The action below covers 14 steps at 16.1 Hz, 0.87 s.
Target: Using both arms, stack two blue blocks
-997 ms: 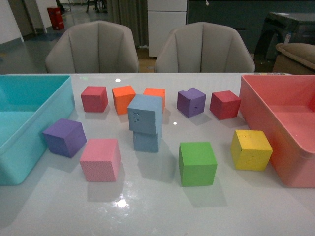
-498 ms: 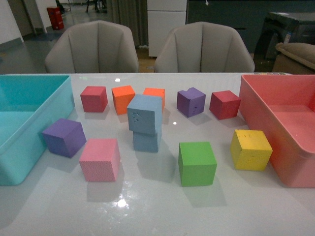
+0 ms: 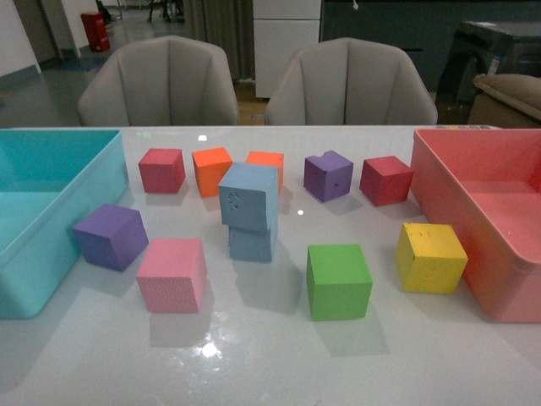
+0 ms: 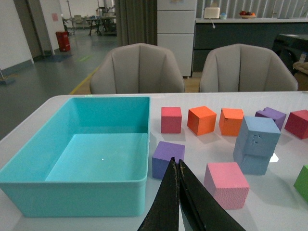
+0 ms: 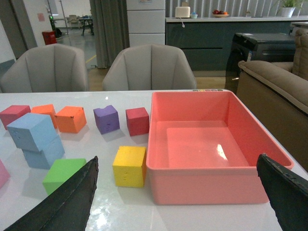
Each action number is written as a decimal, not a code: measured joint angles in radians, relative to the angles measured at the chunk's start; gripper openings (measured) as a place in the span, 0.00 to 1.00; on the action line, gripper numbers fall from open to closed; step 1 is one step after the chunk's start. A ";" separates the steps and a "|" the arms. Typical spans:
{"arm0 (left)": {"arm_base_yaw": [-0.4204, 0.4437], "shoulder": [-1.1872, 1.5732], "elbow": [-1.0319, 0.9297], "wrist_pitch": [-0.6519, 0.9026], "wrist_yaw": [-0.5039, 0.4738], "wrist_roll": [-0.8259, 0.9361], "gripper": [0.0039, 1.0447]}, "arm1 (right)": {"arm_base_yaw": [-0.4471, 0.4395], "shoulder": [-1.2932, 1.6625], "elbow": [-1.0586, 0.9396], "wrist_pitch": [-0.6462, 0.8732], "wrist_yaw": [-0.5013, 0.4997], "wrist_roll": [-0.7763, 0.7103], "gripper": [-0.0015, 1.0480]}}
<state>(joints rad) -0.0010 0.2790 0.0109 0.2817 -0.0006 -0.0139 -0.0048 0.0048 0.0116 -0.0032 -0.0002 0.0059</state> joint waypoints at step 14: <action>0.000 -0.270 0.000 -0.285 0.000 0.000 0.19 | 0.000 0.000 0.000 0.000 0.000 0.000 0.94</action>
<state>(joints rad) -0.0010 0.0090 0.0113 -0.0032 -0.0006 -0.0139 -0.0048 0.0048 0.0116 -0.0032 -0.0002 0.0059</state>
